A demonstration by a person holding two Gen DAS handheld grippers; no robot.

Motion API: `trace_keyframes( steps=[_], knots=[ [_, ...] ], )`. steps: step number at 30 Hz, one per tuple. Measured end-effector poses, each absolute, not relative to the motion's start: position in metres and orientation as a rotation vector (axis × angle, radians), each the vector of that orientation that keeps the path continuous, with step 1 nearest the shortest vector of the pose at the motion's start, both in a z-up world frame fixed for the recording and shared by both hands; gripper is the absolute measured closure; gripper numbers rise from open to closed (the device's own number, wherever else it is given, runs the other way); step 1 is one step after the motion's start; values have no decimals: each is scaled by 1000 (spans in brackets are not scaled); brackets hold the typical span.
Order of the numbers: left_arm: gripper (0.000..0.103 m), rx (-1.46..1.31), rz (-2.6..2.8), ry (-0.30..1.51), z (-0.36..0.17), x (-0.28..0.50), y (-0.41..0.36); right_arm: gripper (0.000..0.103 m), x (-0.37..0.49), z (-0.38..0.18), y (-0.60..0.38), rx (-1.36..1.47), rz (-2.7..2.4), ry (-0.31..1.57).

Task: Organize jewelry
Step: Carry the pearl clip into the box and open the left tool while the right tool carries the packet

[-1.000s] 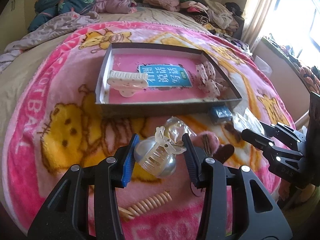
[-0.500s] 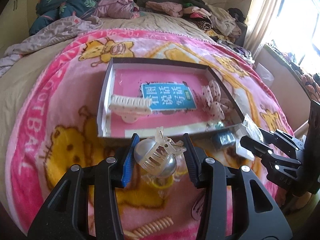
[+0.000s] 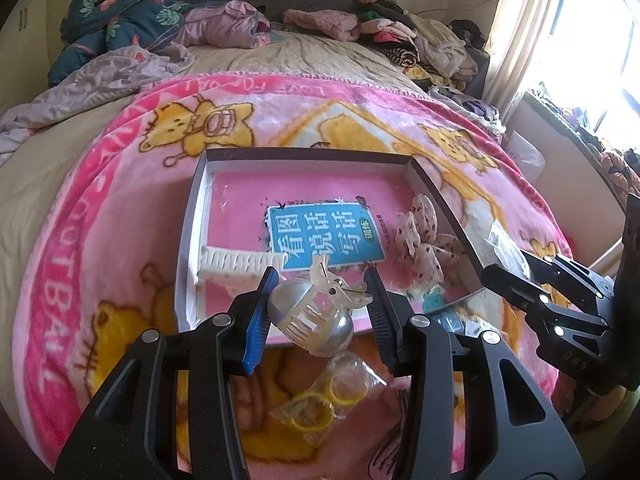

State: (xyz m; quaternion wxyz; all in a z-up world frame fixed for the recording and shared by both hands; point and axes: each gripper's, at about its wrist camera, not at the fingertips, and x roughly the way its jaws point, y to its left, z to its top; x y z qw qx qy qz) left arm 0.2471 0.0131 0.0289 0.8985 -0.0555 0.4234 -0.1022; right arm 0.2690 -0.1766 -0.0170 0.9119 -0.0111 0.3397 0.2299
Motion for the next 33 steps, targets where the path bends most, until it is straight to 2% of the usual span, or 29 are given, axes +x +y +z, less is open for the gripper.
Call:
trace_keyframes(
  steps=[14, 33],
  knots=[
    [68, -109, -237, 907, 11, 278, -1, 63, 314, -14, -195, -15, 389, 700],
    [68, -42, -313, 952, -22, 301, -32, 63, 362, -49, -203, 5, 335, 779]
  ],
)
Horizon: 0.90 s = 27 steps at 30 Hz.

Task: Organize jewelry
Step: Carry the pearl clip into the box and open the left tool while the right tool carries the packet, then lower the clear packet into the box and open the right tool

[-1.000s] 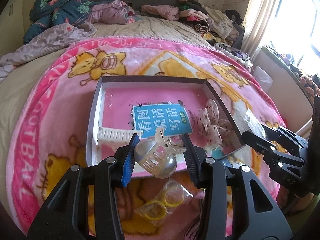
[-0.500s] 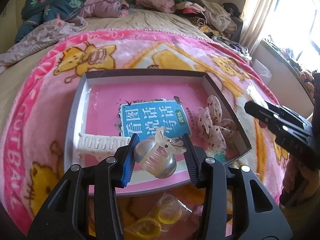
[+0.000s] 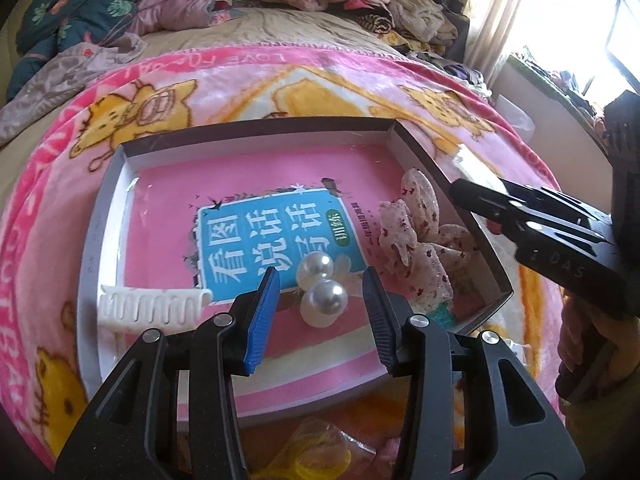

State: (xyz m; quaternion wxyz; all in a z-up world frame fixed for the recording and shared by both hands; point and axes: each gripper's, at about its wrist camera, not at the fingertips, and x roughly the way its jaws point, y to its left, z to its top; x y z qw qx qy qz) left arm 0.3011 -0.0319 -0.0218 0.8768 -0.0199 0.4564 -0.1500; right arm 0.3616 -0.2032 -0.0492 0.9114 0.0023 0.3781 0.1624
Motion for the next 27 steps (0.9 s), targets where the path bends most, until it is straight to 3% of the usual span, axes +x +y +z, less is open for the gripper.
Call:
trace_keyframes(
  steps=[17, 21, 27],
  knots=[
    [68, -53, -270, 975, -25, 291, -3, 61, 370, -85, -177, 1, 372, 869],
    [68, -58, -267, 974, -24, 287, 1, 49, 366, -84, -175, 6, 368, 868],
    [66, -59, -266, 971, -19, 282, 2, 39, 353, -78, -179, 21, 354, 849]
  ],
)
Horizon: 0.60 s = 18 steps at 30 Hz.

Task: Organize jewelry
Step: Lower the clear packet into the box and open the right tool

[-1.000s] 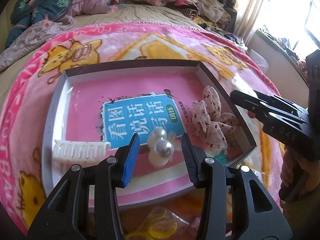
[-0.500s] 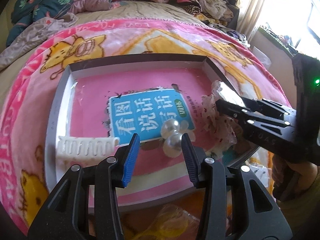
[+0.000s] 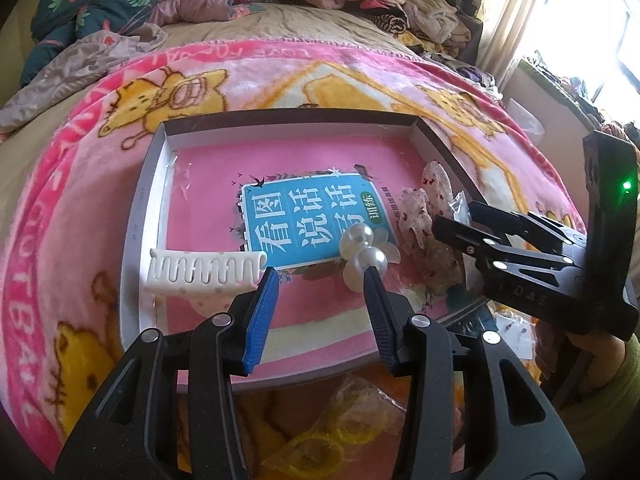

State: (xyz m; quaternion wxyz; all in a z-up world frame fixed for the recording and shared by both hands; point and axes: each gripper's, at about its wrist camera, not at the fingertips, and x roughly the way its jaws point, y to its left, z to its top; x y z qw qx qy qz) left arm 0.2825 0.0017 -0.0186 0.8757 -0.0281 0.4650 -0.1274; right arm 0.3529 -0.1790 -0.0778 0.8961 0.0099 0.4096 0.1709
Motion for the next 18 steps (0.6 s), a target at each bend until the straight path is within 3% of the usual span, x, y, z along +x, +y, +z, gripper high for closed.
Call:
trace_keyframes(
  steps=[11, 13, 18],
  knots=[
    [31, -71, -244, 943, -3, 266, 8, 15, 322, -52, -195, 47, 314, 785],
    [20, -82, -237, 934, 1, 262, 10, 12, 317, -47, -197, 49, 308, 776],
    [17, -99, -233, 911, 11, 252, 16, 9, 302, -38, -199, 51, 299, 757]
  ],
)
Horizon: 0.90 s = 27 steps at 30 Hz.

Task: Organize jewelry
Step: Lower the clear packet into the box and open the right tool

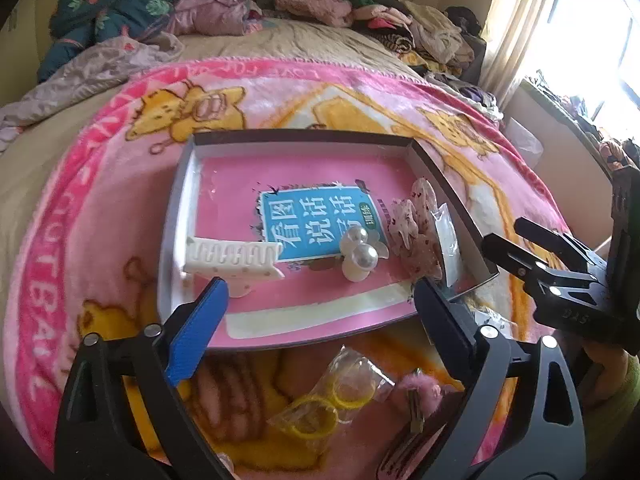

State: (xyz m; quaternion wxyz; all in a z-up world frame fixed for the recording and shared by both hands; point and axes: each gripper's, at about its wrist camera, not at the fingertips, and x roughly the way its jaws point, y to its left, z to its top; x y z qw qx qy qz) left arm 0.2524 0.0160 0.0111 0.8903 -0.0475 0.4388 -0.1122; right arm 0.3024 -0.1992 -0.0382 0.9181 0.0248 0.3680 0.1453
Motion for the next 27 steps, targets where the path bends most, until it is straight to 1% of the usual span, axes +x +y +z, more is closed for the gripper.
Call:
trace_keyframes(
  steps=[14, 27],
  knots=[
    [16, -124, -204, 846, 34, 215, 34, 9, 264, -14, -197, 31, 303, 696],
    [16, -130, -190, 823, 37, 180, 44, 9, 227, -2, -194, 8, 308, 660]
  ],
)
